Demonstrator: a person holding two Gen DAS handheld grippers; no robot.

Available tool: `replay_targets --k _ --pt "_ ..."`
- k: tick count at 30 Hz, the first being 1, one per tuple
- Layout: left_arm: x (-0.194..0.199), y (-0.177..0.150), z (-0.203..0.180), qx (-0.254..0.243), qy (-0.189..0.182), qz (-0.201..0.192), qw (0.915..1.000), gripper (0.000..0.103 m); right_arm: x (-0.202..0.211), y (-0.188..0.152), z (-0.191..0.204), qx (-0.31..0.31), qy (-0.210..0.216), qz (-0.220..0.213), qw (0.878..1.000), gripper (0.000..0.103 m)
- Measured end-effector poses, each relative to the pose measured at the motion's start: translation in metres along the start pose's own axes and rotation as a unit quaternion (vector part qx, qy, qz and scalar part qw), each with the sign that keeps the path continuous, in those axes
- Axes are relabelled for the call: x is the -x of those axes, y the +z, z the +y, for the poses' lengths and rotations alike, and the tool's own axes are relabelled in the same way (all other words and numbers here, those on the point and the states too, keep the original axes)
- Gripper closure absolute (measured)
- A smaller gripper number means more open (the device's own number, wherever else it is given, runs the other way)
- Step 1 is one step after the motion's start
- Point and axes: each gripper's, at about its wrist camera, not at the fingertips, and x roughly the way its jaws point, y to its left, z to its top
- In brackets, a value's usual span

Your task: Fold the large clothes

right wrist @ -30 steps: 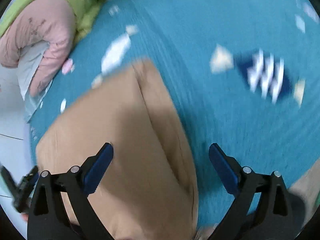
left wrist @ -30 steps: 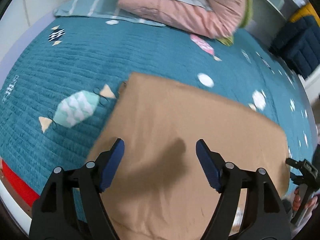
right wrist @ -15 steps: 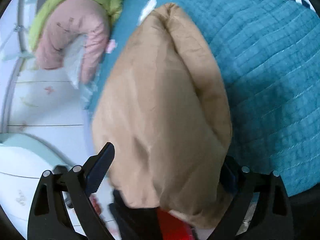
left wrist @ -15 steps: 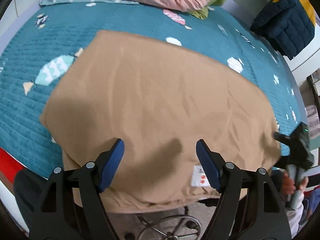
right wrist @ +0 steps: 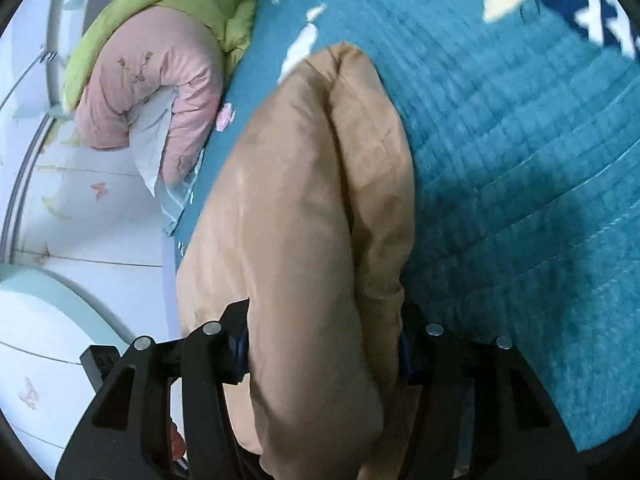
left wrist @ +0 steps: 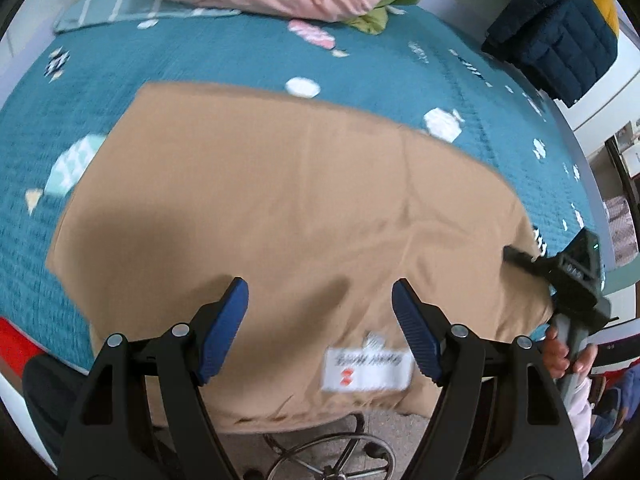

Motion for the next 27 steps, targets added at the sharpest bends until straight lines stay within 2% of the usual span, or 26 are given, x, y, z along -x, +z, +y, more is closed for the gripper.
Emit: replay_targets --k 1,2,3,4,6,8,12,17,20,21,22,25,27 --pt "-0.001 0.006 -0.006 -0.004 -0.003 -0.004 1.0000 0.029 0.002 0.002 0.000 -0.001 0.012 -0.002 1.000 0.057" --pt "-0.001 0.010 -0.010 -0.007 -0.005 -0.008 0.9999 0.036 0.003 0.002 0.001 0.004 0.017 -0.004 1.000 0.061" --pt "-0.003 0.015 -0.014 -0.012 -0.006 -0.013 0.9998 0.050 0.010 0.002 0.005 0.018 0.013 -0.011 1.000 0.063" --pt "-0.005 0.020 -0.019 -0.017 -0.007 -0.017 0.9997 0.056 0.014 0.000 0.014 0.041 -0.008 -0.021 0.999 0.065" --pt "-0.012 0.033 -0.027 -0.024 -0.008 -0.014 0.9996 0.074 0.025 -0.008 0.028 0.090 -0.049 -0.041 0.994 0.066" --pt "-0.018 0.048 -0.036 -0.030 -0.023 -0.014 0.9992 0.086 0.031 -0.016 0.042 0.127 -0.069 -0.057 0.988 0.066" --pt "-0.031 0.078 -0.053 -0.039 -0.044 -0.014 0.9982 0.099 0.034 -0.022 0.042 0.148 -0.079 -0.061 0.984 0.066" --pt "-0.064 0.121 -0.071 -0.040 -0.048 0.008 0.9980 0.100 0.023 -0.013 0.026 0.125 -0.091 -0.040 0.987 0.066" --pt "-0.118 0.140 -0.062 -0.015 0.002 0.064 0.9979 0.100 0.022 -0.010 0.019 0.112 -0.090 -0.028 0.989 0.064" --pt "-0.133 0.141 -0.056 -0.004 0.000 0.082 0.9967 0.101 0.019 -0.008 0.019 0.110 -0.088 -0.025 0.990 0.064" --pt "-0.154 0.140 -0.044 0.025 -0.021 0.104 0.9940 0.101 0.018 -0.008 0.019 0.110 -0.087 -0.023 0.990 0.064" --pt "-0.152 0.139 -0.025 0.089 -0.077 0.094 0.9886 0.101 0.017 -0.007 0.017 0.110 -0.095 -0.019 0.989 0.063" --pt "-0.143 0.134 -0.024 0.088 -0.081 0.096 0.9882 0.101 0.017 -0.007 0.013 0.104 -0.098 -0.015 0.990 0.061"
